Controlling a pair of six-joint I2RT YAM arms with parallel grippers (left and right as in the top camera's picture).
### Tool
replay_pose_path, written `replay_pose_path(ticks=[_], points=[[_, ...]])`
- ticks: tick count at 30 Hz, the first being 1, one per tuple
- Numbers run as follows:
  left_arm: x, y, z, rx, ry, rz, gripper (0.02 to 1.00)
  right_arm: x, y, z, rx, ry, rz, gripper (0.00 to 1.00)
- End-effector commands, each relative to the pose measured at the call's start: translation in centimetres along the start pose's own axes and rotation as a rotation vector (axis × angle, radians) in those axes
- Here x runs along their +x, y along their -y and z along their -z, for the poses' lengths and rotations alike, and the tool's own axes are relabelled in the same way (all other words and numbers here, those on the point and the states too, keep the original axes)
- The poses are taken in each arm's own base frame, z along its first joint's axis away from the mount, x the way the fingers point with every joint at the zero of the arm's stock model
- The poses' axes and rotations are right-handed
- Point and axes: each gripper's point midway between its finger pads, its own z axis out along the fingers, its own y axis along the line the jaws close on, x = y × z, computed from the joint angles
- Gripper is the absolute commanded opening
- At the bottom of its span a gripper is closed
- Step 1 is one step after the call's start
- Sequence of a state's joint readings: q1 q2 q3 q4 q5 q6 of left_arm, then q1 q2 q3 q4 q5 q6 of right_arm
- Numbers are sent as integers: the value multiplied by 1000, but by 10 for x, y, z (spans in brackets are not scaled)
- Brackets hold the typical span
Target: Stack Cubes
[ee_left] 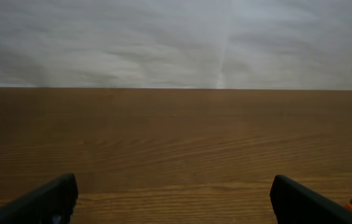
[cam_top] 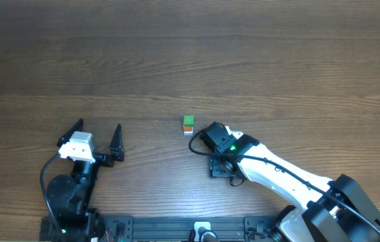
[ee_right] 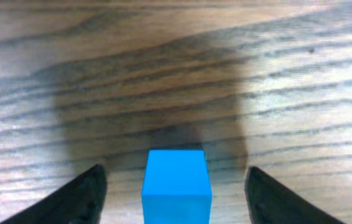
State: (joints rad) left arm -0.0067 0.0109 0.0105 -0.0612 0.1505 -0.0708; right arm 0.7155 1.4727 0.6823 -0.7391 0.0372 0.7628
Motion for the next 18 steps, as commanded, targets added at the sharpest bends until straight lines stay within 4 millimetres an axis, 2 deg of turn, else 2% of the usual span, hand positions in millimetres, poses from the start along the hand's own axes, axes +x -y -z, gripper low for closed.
replay_pose_path(ticks=[1, 4, 10, 18], points=[[1, 0, 0, 5, 2, -14, 1000, -1, 1, -2, 13, 9, -6, 560], [1, 0, 0, 5, 2, -14, 1000, -1, 1, -2, 11, 11, -6, 454], [1, 0, 0, 5, 2, -14, 1000, -2, 1, -2, 10, 13, -6, 340], [1, 0, 0, 5, 2, -15, 998, -2, 0, -2, 8, 15, -6, 115]])
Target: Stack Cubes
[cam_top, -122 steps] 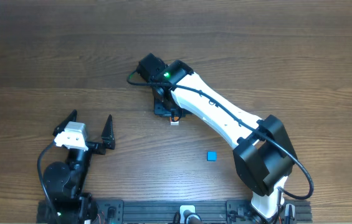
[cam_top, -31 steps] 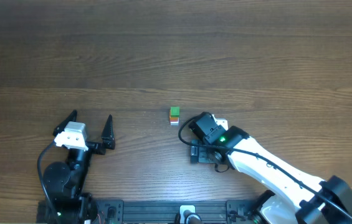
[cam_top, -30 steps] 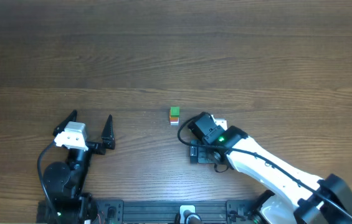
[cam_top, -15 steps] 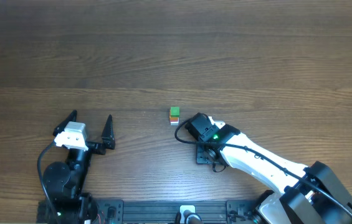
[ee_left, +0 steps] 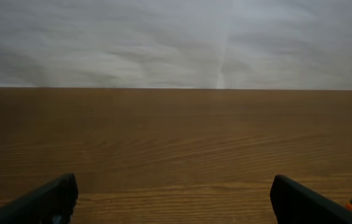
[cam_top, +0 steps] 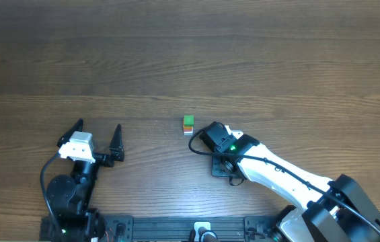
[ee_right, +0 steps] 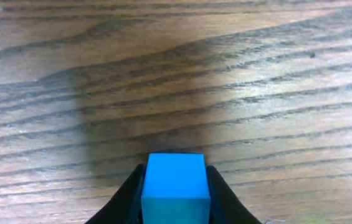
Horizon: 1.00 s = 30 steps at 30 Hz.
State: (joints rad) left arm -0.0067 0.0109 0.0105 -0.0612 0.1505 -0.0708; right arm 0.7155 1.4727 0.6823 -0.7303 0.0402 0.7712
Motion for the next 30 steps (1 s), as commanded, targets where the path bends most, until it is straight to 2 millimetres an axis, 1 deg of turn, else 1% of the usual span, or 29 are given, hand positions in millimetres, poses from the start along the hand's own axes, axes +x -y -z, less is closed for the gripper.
replay_pose_path(ticks=[1, 2, 4, 7, 9, 12, 15, 19, 21, 23, 26, 30], points=[[1, 0, 0, 5, 2, -14, 1000, -1, 1, -1, 10, 8, 3, 91], [1, 0, 0, 5, 2, -14, 1000, -2, 0, 0, 7, 11, 3, 51], [1, 0, 0, 5, 2, -14, 1000, -6, -3, 5, 4, 14, 6, 9], [1, 0, 0, 5, 2, -14, 998, -16, -12, 24, -1, 24, 32, 9], [1, 0, 0, 5, 2, -14, 996, -28, -17, 44, 9, 49, 39, 9], [1, 0, 0, 5, 2, -14, 1000, -50, -26, 81, 14, 107, 52, 9], [1, 0, 0, 5, 2, -14, 1000, -72, -42, 121, -24, 171, 71, 9], [1, 0, 0, 5, 2, -14, 1000, -94, -56, 159, -28, 215, 68, 12], [1, 0, 0, 5, 2, -15, 1000, -102, -63, 168, -28, 219, 68, 12], [1, 0, 0, 5, 2, -14, 998, -111, -72, 170, -25, 214, 79, 12], [1, 0, 0, 5, 2, -14, 998, -119, -88, 163, -22, 194, 100, 12], [1, 0, 0, 5, 2, -15, 1000, -123, -107, 146, -21, 158, 122, 12]])
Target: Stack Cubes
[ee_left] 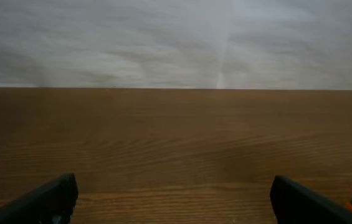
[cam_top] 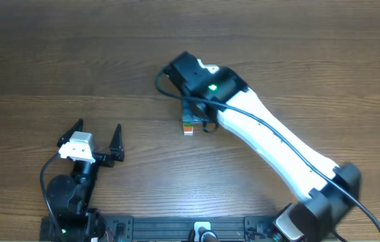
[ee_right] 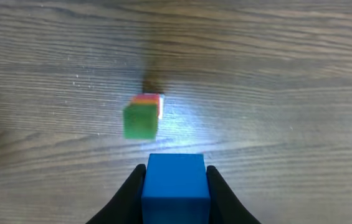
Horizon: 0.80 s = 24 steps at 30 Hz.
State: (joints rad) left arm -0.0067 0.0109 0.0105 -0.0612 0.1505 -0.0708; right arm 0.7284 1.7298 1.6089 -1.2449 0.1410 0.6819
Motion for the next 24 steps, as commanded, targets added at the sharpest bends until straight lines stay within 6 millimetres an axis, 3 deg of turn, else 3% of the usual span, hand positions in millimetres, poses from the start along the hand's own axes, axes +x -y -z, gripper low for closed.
replay_pose_path(ticks=[1, 7, 24], points=[[1, 0, 0, 5, 2, -14, 998, -1, -19, -18, 5, -35, 38, 12], [1, 0, 0, 5, 2, -14, 1000, 2, -32, -38, -6, -75, 56, 12], [1, 0, 0, 5, 2, -14, 998, 3, -38, -44, -7, -71, 67, 12]])
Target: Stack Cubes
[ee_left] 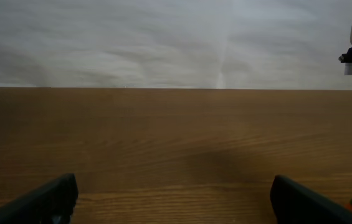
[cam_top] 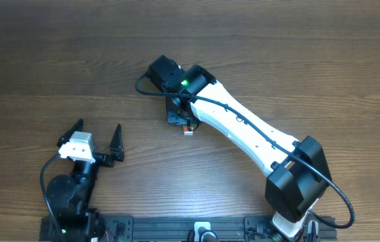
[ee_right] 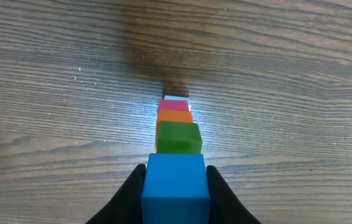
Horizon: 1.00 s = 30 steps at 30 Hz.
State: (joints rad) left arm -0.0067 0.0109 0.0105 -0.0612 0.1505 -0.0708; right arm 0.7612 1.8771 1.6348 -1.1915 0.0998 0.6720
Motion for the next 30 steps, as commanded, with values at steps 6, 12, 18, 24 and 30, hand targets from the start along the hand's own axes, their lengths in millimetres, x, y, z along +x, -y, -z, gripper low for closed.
replay_pose_path(ticks=[6, 12, 18, 24, 30], points=[[1, 0, 0, 5, 2, -14, 1000, -4, -9, -4, -8, 5, 17, 12], [1, 0, 0, 5, 2, -14, 1000, -3, -9, -5, -4, 2, 18, 12], [1, 0, 0, 5, 2, -15, 1000, -3, -9, -8, 2, -5, 19, 12], [1, 0, 0, 5, 2, -15, 1000, -1, -8, -10, 5, -9, 19, 16], [1, 0, 0, 5, 2, -14, 1000, 1, -7, -12, 10, -15, 19, 20]])
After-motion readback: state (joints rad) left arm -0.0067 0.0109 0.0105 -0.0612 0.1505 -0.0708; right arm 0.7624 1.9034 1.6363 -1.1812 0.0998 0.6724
